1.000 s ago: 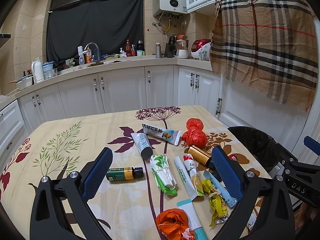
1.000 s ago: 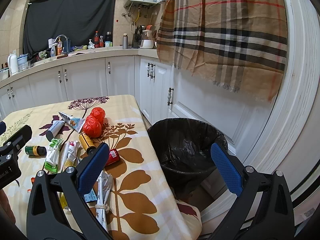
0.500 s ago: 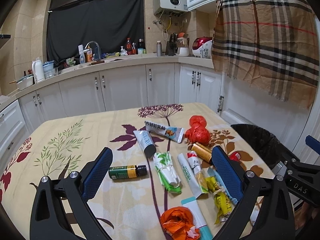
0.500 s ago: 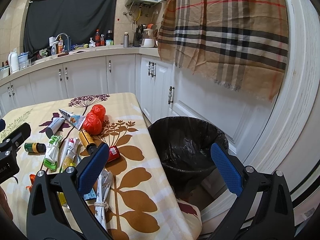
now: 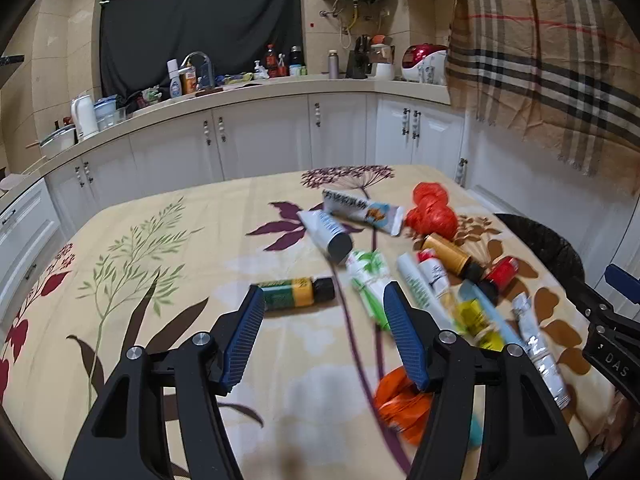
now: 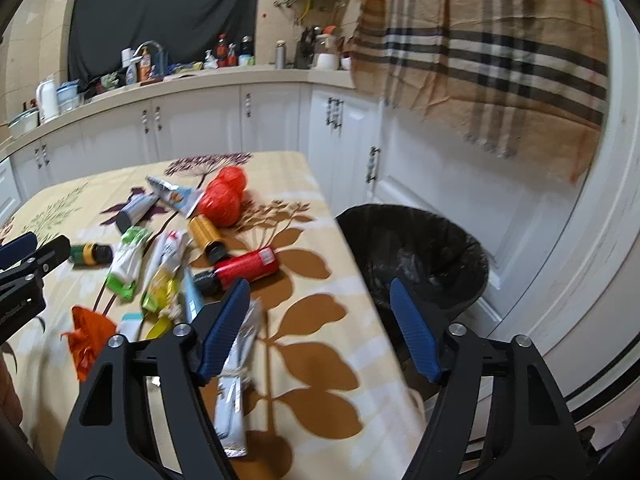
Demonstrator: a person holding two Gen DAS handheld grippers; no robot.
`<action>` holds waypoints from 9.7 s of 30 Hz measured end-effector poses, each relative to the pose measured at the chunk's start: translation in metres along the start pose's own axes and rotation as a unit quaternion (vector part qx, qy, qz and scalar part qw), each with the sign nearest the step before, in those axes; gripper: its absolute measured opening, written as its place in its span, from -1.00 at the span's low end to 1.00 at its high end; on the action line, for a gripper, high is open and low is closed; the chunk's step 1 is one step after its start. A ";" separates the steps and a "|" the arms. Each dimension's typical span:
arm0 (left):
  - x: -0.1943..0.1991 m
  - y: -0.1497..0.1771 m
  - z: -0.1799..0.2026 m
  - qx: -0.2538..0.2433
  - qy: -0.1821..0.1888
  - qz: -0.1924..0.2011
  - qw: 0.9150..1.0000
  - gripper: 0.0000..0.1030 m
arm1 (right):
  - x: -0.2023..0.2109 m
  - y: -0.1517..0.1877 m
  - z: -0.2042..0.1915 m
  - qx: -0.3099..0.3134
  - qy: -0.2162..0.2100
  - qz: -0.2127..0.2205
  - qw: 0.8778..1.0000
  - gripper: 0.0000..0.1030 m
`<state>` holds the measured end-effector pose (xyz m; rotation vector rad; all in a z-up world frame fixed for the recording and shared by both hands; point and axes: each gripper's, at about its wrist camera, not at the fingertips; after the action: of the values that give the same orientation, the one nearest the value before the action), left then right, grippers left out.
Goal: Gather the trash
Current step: 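Grasp the white paper roll with the right gripper while the left grasps the orange bag, then carry both items over the black bin and open both grippers, then return to the table and grasp the yellow wrapper with the right gripper, then grasp the white-teal tube with the left gripper while the right holds the wrapper, then move both grippers over the bin and release the wrapper and tube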
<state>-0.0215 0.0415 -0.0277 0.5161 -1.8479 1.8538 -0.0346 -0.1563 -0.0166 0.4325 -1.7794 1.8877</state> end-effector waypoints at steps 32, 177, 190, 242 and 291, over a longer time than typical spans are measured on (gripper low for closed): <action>0.013 0.025 0.002 0.010 0.016 -0.022 1.000 0.19 | -0.002 0.040 -0.033 0.034 -0.086 -0.066 0.994 -0.58; 0.006 0.002 -0.060 0.044 -0.057 -0.030 0.997 0.29 | -0.001 0.023 -0.081 0.074 -0.120 -0.044 0.989 -0.49; 0.005 0.006 -0.046 0.038 -0.039 -0.037 0.998 0.29 | 0.002 0.024 -0.080 0.078 -0.119 -0.041 0.989 -0.73; -0.014 0.041 0.063 -0.019 0.055 -0.108 0.993 0.24 | 0.017 0.036 0.005 -0.011 -0.080 -0.001 0.997 -0.42; -0.075 -0.100 0.170 -0.107 0.146 0.023 0.983 -0.79 | -0.075 -0.067 0.108 -0.070 0.056 0.055 0.994 -0.42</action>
<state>0.0866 -0.1349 0.0157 0.1198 -1.8389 1.6307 0.0524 -0.2732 0.0076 0.1763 -1.8792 1.8074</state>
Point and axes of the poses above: each gripper's, at about its wrist camera, not at the fingertips, and x roughly against the way its jaws point, z to its right, y to its underside, and after that the axes turned 7 degrees about y, right-handed
